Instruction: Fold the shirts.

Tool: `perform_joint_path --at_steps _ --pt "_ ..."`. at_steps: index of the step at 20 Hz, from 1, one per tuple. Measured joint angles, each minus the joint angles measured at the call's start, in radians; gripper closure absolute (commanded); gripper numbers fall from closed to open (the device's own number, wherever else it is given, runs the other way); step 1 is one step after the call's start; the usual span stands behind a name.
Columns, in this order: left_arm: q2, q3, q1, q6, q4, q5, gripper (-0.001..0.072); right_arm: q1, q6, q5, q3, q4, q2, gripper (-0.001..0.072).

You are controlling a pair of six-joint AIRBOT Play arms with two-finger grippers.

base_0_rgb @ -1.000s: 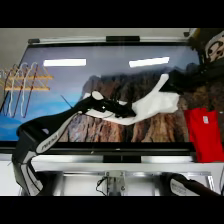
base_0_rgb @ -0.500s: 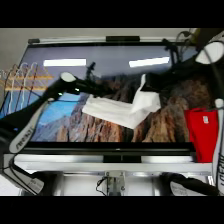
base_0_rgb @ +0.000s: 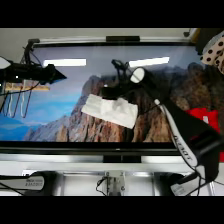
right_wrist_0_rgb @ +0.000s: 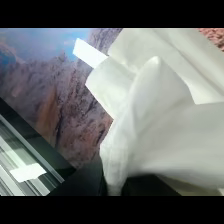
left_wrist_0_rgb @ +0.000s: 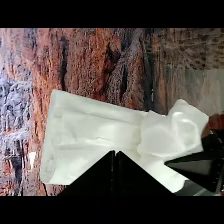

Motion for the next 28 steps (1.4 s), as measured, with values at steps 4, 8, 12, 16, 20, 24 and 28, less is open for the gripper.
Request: perform_joint_path --at_steps 4,8,12,16,20,24,28 --pt "0.014 -0.025 0.003 0.014 0.010 -0.013 0.0676 0.012 -0.021 -0.050 0.000 0.109 -0.066 0.0125" --pt "0.016 -0.059 -0.011 0.040 0.015 -0.015 0.0677 -0.092 -0.020 0.068 0.001 0.059 -0.010 0.0128" --pt "0.016 -0.072 -0.012 0.053 0.016 -0.015 0.0676 -0.260 0.071 0.287 -0.008 -0.254 0.084 0.0128" --pt "0.016 -0.075 -0.012 0.069 0.016 -0.016 0.0676 -0.392 0.145 0.404 -0.142 -0.332 0.122 0.0126" --pt "0.016 -0.076 -0.012 0.080 0.016 -0.016 0.0676 -0.388 0.156 0.293 -0.314 -0.249 0.124 0.0126" --pt "0.016 -0.076 -0.012 0.084 0.016 -0.016 0.0676 -0.339 0.160 0.169 -0.376 -0.190 0.084 0.0127" --pt "0.016 -0.076 -0.013 0.085 0.016 -0.016 0.0676 -0.299 0.149 0.105 -0.393 -0.111 0.035 0.0438"
